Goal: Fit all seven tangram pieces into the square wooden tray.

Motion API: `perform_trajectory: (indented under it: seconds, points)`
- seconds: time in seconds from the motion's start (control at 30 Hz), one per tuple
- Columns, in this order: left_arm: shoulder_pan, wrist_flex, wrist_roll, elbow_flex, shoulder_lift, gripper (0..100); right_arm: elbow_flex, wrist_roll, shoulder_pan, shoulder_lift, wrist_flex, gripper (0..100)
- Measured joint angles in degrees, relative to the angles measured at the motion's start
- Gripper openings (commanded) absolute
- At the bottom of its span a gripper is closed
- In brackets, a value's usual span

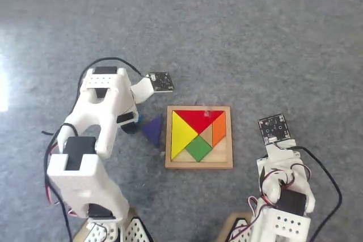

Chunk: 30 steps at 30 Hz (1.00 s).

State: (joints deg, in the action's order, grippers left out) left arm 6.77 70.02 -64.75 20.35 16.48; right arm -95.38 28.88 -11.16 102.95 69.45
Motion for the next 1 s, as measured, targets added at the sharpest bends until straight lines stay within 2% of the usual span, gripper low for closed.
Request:
perform_trajectory:
  seconds: [0.17, 0.37, 0.7, 0.77, 0.87, 1.0]
  points:
    - [-0.2, -0.6, -0.4, 0.0, 1.1, 14, 0.0, 0.0, 0.0, 0.0, 0.0, 1.7]
    - [-0.3, -0.5, 0.9, -0.2, 0.5, 8, 0.0, 0.0, 0.0, 0.0, 0.0, 1.7]
    - [-0.2, 0.7, 2.8, -0.2, -5.7, 8, 0.0, 0.0, 0.0, 0.0, 0.0, 1.7]
    - [-0.2, 0.6, 3.8, -0.2, -7.4, 11, 0.0, 0.0, 0.0, 0.0, 0.0, 1.7]
    - [-0.4, -2.3, 10.5, -2.0, -8.4, 18, 0.0, 0.0, 0.0, 0.0, 0.0, 1.7]
    - [-3.8, -8.8, 28.0, -6.3, -7.6, 20, 0.0, 0.0, 0.0, 0.0, 0.0, 1.7]
